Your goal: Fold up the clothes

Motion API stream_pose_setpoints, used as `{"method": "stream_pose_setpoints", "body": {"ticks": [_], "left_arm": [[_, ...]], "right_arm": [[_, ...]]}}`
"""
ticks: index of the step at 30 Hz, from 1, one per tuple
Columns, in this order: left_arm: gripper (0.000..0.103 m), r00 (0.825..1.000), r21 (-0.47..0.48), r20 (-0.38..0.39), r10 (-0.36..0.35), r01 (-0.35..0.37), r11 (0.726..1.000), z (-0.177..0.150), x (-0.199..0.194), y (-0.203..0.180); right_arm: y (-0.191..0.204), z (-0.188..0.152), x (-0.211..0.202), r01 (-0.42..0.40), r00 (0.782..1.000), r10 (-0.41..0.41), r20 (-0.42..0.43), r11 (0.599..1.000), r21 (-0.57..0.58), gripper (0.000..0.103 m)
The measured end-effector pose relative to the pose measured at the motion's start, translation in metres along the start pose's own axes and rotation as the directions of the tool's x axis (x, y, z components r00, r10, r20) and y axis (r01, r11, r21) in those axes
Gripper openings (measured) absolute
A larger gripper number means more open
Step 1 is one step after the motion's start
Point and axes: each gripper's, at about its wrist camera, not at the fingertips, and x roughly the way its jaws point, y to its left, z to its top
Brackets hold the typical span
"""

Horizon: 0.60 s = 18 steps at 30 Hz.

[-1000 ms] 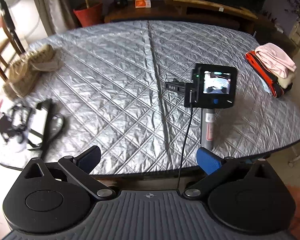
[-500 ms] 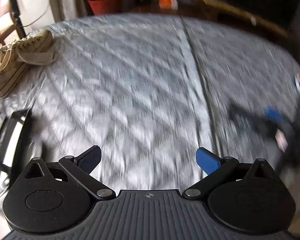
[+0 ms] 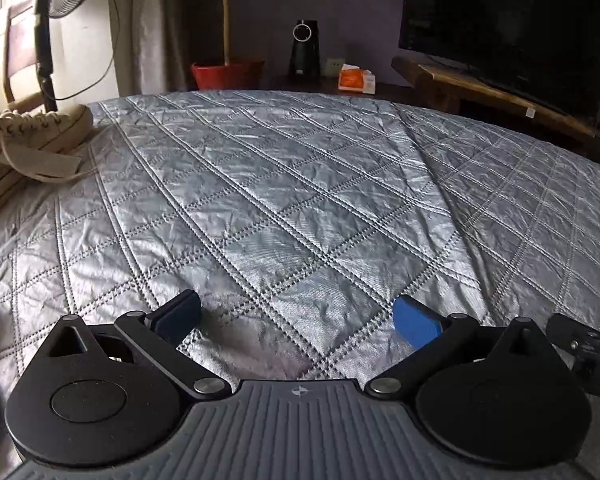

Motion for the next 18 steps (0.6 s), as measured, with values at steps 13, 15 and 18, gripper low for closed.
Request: {"method": "stream_pose_setpoints", "body": {"ticks": [13,15,18], "left_arm": [[0.103,1.0,0.032,0.021,-0.018,0.017,0.999,-0.0064,-0.0056,-0.0033],[0.103,1.0,0.031,0.022,-0.018,0.017,0.999,-0.0065,-0.0056,-0.0039],[0.103,1.0,0.034,0.022,-0.019,0.018,0.999,-0.0054,-0.0009,-0.0002]], "right_arm": [[-0.0001,-0.0002,0.0,0.0,1.0,0.0,0.0,1.0,0.0,0.103],[0.0001,-0.0002,-0.0001,0.0,1.0,0.0,0.0,1.0,0.0,0.103],[0.0002,-0.0002,-0.0001,-0.001,1.0,0.001,0.0,1.0,0.0,0.103]]}}
